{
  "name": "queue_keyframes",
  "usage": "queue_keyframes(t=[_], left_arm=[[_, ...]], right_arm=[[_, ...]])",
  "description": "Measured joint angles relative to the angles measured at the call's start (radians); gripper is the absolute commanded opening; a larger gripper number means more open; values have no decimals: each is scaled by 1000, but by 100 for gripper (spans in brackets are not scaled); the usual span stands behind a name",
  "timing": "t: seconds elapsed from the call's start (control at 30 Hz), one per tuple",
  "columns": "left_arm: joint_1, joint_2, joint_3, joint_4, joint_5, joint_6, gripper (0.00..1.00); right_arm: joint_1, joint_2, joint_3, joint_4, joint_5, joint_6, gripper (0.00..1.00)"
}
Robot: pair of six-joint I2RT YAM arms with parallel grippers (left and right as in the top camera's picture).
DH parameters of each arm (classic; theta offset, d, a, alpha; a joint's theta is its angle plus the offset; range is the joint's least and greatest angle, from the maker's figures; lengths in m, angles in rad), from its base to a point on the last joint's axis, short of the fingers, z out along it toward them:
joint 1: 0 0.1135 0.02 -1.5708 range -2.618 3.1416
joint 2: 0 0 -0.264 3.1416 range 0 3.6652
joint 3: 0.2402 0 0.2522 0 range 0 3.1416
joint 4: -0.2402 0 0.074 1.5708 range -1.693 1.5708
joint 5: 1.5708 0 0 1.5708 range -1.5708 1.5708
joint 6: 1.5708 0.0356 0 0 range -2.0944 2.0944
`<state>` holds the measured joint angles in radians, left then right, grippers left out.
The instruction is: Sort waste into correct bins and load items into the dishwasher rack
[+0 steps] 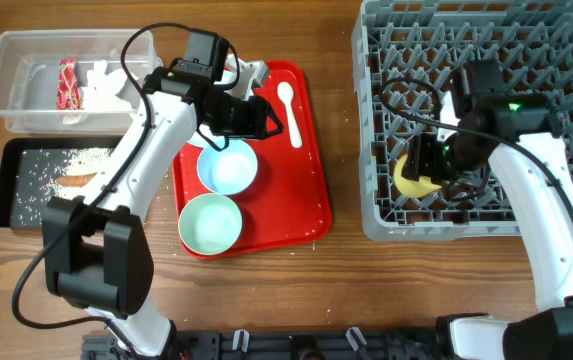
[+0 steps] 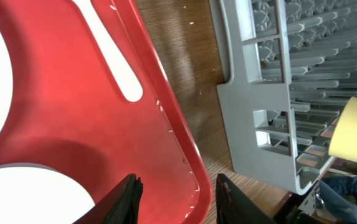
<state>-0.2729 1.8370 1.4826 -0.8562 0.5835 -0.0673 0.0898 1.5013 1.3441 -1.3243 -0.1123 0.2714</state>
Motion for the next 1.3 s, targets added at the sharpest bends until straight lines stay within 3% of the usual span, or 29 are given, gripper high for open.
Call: queue_keyframes(t=[0.13, 0.33, 0.37, 0.43, 0.53, 0.7, 0.93, 1.03, 1.17, 1.27, 1.3], left_arm=[[0, 0, 0, 0, -11, 0, 40], [0, 0, 0, -1, -15, 0, 40], [0, 0, 0, -1, -15, 0, 40], [0, 0, 0, -2, -15, 0, 39], [0, 0, 0, -3, -15, 0, 40], [0, 0, 0, -3, -15, 0, 40], [0, 0, 0, -3, -18, 2, 36], [2, 0, 0, -16, -38, 3, 35], [94, -54, 0, -56, -47, 6, 63], [298, -253, 0, -65, -58, 2, 76], [330, -277, 2, -72, -59, 2, 86]], right_arm=[[0, 12, -96, 30, 34, 12, 47], [-2, 43, -148, 85, 23, 7, 56], [-2, 43, -148, 92, 23, 7, 61], [-2, 43, -149, 100, 20, 4, 85], [-2, 43, -150, 109, 4, -7, 94], [-1, 43, -145, 108, -3, -7, 96], [-1, 51, 147, 33, -28, -42, 95], [2, 51, 192, 173, -165, -68, 93], [146, 67, 188, 381, -267, -51, 91], [284, 167, 188, 497, -290, -14, 85], [317, 212, 188, 552, -291, 5, 82]])
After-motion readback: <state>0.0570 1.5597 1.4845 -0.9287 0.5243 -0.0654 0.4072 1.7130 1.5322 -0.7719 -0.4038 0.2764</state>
